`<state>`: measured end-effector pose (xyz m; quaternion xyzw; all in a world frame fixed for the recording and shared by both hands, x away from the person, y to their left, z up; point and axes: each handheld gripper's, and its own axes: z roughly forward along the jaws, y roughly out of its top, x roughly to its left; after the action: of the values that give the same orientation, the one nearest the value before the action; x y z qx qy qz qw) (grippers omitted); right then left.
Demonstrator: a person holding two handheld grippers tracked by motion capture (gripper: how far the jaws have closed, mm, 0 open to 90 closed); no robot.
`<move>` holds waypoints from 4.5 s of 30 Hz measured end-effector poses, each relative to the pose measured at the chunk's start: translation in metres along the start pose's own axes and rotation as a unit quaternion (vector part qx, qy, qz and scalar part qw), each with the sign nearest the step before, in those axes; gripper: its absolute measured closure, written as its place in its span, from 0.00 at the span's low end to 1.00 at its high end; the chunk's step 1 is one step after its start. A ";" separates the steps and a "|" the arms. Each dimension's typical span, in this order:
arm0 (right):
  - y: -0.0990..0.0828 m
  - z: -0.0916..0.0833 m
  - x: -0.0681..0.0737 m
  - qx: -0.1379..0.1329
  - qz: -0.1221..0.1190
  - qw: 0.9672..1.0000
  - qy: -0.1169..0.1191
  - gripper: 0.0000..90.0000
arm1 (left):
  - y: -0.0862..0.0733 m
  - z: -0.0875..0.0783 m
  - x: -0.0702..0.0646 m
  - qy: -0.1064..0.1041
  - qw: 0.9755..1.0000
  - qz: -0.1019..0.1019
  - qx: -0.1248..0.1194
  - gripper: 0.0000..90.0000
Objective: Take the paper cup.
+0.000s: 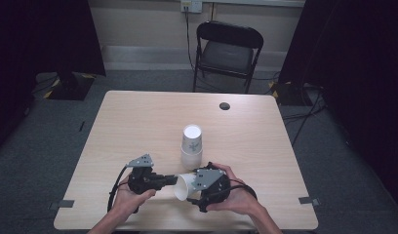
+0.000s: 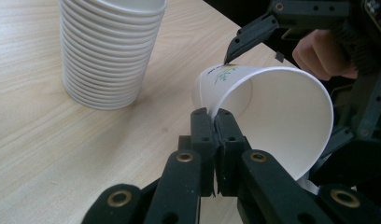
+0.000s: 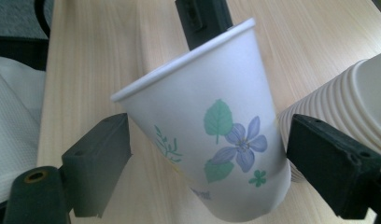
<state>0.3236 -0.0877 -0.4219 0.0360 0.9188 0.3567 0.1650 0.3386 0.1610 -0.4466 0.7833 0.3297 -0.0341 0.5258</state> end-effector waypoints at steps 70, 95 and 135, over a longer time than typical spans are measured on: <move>0.012 0.019 0.014 -0.025 0.010 0.999 0.018 0.25 | 0.001 0.010 -0.004 -0.012 0.999 -0.039 0.036 0.98; 0.003 0.009 0.002 -0.051 0.056 0.997 0.034 0.31 | 0.005 -0.001 -0.011 0.011 1.000 0.022 -0.006 0.75; -0.034 -0.032 -0.043 -0.107 0.209 0.970 -0.059 0.34 | -0.007 -0.028 0.004 0.142 0.988 0.063 -0.014 0.20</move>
<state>0.3553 -0.1416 -0.4108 0.2304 0.8358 0.4772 0.1434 0.3298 0.1886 -0.4415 0.7916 0.3519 0.1153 0.4860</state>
